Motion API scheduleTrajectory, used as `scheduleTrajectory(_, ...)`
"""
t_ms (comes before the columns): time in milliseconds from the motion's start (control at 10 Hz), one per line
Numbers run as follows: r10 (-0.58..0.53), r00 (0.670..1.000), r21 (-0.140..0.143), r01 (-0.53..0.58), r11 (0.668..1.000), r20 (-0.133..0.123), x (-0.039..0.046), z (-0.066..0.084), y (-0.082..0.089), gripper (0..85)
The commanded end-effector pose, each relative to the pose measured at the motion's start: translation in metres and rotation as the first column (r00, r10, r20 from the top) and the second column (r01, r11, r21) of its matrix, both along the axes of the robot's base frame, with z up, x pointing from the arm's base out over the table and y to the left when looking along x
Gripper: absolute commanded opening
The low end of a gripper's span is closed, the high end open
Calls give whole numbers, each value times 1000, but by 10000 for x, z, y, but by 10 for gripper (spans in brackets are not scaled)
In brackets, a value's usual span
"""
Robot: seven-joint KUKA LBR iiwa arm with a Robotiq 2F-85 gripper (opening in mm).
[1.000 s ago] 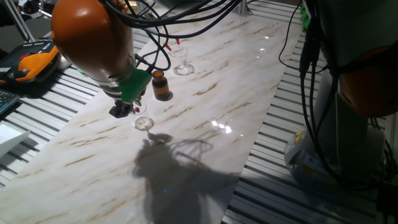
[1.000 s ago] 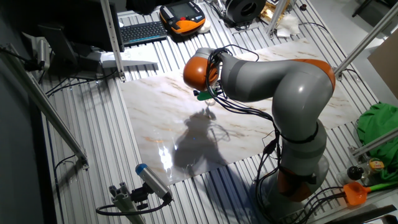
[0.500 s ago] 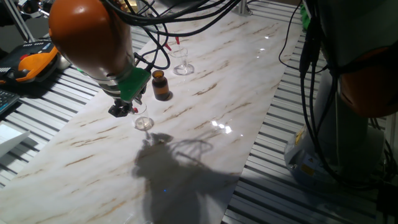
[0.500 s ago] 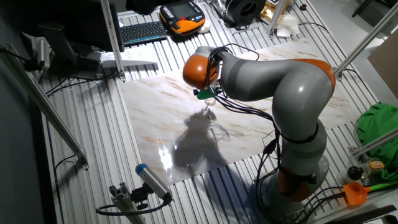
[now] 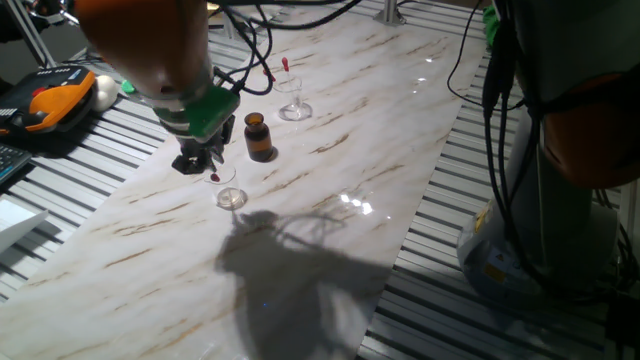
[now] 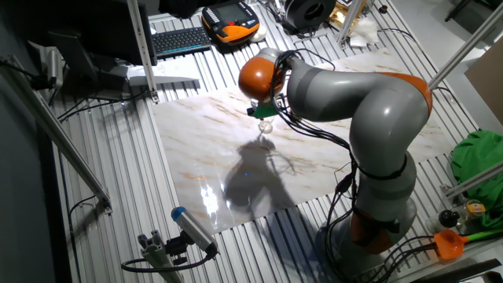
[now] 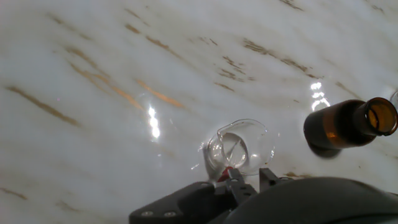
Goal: Transfer liquid using a dropper
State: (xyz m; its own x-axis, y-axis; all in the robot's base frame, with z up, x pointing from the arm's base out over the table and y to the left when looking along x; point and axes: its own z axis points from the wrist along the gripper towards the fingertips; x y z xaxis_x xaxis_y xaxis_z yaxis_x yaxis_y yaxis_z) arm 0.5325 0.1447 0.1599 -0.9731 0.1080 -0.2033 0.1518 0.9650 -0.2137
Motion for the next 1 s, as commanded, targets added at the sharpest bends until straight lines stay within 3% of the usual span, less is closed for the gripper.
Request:
scheduleTrajectory(0,-1,1000,18,1,1000,-17,11,33,-22,170)
scheduleTrajectory(200,5,997,57,-1,998,-71,38,156,-94,170)
scheduleTrajectory(300,17,994,91,-7,996,-109,80,244,-162,170)
scheduleTrajectory(400,26,992,110,-12,994,-125,106,287,-229,0)
scheduleTrajectory(500,34,989,136,-14,991,-143,129,321,-302,0)
scheduleTrajectory(600,40,987,157,-15,987,-157,147,346,-363,0)
scheduleTrajectory(700,38,986,156,-12,988,-164,161,353,-419,0)
scheduleTrajectory(900,39,986,182,-10,983,-160,147,344,-481,0)
